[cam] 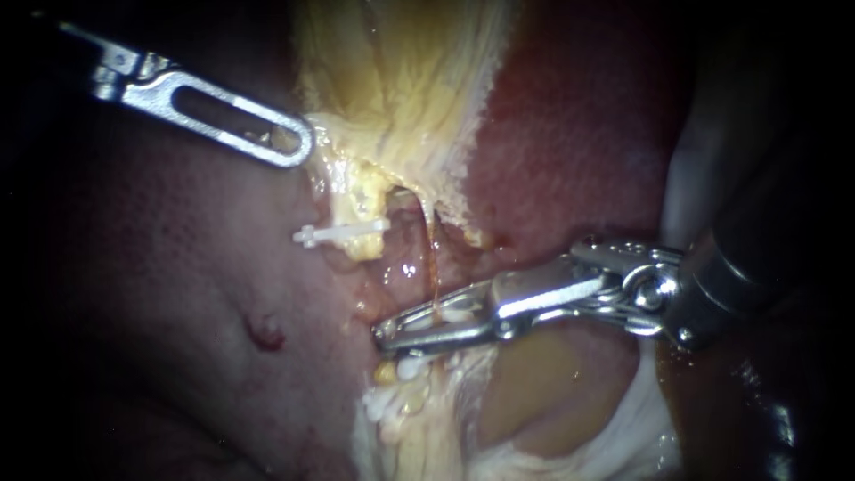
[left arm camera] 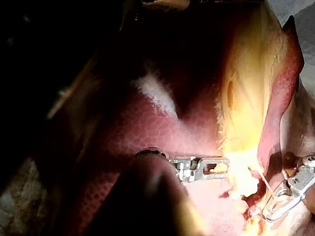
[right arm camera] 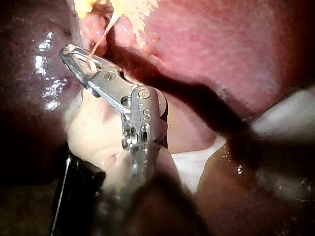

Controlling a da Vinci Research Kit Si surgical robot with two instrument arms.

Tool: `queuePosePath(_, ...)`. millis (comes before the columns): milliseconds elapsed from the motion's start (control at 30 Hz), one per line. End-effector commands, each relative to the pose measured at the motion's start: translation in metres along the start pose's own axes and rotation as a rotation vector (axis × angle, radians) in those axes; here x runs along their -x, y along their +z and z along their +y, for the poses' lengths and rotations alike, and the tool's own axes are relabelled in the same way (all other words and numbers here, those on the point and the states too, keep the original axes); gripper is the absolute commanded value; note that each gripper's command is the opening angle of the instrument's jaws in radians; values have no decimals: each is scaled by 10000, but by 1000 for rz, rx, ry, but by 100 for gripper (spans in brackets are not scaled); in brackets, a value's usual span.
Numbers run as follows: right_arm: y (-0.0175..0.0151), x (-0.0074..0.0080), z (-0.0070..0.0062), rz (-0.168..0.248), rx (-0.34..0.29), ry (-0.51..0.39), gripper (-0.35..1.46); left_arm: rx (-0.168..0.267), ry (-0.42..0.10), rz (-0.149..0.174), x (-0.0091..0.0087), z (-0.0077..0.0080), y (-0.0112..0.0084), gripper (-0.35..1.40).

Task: Clipping second clip right tube

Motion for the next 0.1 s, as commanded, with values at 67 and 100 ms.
queuePosePath(67,0,1,1,-1,-1,0,-35,0,0,0,0,0,0,-35)
queuePosePath(100,0,1,1,-1,-1,-1,-35,0,0,0,0,0,0,-35)
